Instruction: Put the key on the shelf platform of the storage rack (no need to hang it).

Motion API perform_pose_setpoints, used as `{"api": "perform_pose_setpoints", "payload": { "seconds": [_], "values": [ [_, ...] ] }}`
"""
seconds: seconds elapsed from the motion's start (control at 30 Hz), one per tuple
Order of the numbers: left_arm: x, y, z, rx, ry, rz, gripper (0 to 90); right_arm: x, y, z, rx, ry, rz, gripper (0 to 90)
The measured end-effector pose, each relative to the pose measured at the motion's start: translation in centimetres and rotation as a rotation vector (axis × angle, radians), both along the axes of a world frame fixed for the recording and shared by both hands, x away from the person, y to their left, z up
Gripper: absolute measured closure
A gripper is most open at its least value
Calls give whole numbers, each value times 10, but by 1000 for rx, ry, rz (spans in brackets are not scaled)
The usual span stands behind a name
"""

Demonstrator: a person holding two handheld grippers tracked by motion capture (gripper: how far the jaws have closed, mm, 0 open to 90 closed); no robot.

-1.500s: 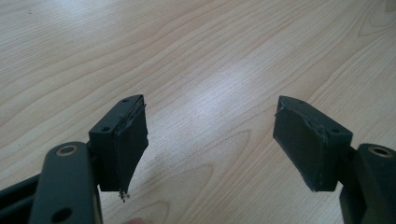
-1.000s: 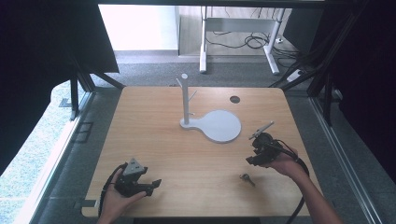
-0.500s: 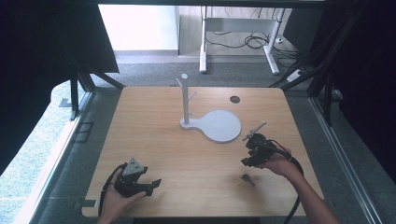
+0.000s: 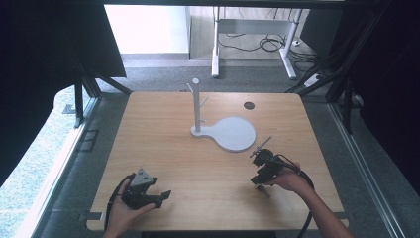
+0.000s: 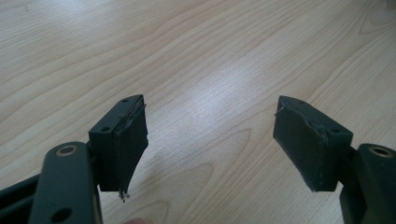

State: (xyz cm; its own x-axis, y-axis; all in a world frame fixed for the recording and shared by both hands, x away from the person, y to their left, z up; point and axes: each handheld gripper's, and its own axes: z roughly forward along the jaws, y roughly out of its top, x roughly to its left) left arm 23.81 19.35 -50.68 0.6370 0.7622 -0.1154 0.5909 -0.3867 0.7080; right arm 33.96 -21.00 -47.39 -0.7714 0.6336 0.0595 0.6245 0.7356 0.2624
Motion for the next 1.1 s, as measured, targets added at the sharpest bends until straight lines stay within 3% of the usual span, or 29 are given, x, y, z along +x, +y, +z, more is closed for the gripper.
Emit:
{"api": "perform_pose_setpoints", "payload": {
  "seconds": [0.27, 0.57, 1.1],
  "values": [
    [0, 0, 0, 1, 3, -3, 263, -2, 4, -16, -42, 25, 3, 548],
    [-1, 1, 1, -8, -8, 4, 264, -1, 6, -24, -41, 53, -4, 609],
    [0, 1, 0, -2, -4, 3, 264, 3, 6, -25, -42, 95, -1, 742]
  ]
}}
